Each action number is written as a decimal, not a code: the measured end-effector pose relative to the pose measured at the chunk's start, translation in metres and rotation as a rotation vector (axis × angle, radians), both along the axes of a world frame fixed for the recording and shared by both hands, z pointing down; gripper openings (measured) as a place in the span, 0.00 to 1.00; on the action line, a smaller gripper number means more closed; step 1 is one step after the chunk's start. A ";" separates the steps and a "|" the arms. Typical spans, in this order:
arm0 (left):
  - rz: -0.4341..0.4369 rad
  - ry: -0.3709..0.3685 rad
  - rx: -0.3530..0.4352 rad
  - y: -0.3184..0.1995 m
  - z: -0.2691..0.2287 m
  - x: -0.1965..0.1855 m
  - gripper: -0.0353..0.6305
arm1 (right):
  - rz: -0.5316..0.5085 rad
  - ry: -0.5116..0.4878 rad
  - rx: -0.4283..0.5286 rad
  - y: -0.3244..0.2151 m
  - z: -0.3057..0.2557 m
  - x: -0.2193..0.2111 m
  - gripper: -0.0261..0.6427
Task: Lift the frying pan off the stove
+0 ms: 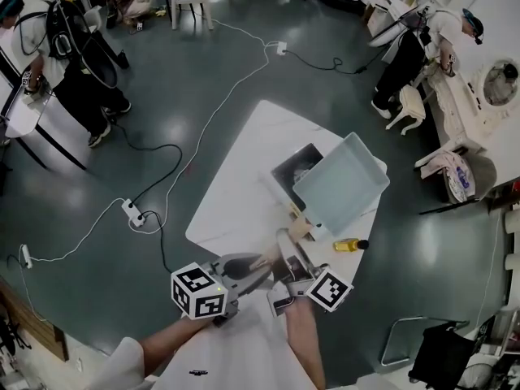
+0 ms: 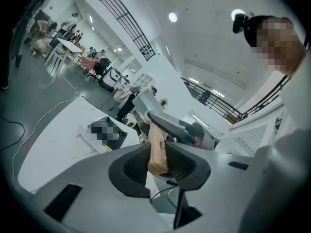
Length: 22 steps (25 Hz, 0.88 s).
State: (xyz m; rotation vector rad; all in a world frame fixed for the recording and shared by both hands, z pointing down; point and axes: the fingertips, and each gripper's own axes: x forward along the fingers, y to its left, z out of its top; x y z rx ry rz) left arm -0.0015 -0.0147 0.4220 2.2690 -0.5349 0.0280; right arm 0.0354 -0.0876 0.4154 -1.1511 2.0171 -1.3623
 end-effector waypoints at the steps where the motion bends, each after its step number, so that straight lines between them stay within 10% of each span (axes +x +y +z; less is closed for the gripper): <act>1: 0.000 -0.001 0.000 0.000 0.000 0.000 0.18 | -0.003 0.002 0.003 0.000 0.000 -0.001 0.24; 22: -0.006 0.000 0.005 0.008 -0.001 0.000 0.18 | -0.017 0.001 0.001 0.007 0.000 -0.001 0.24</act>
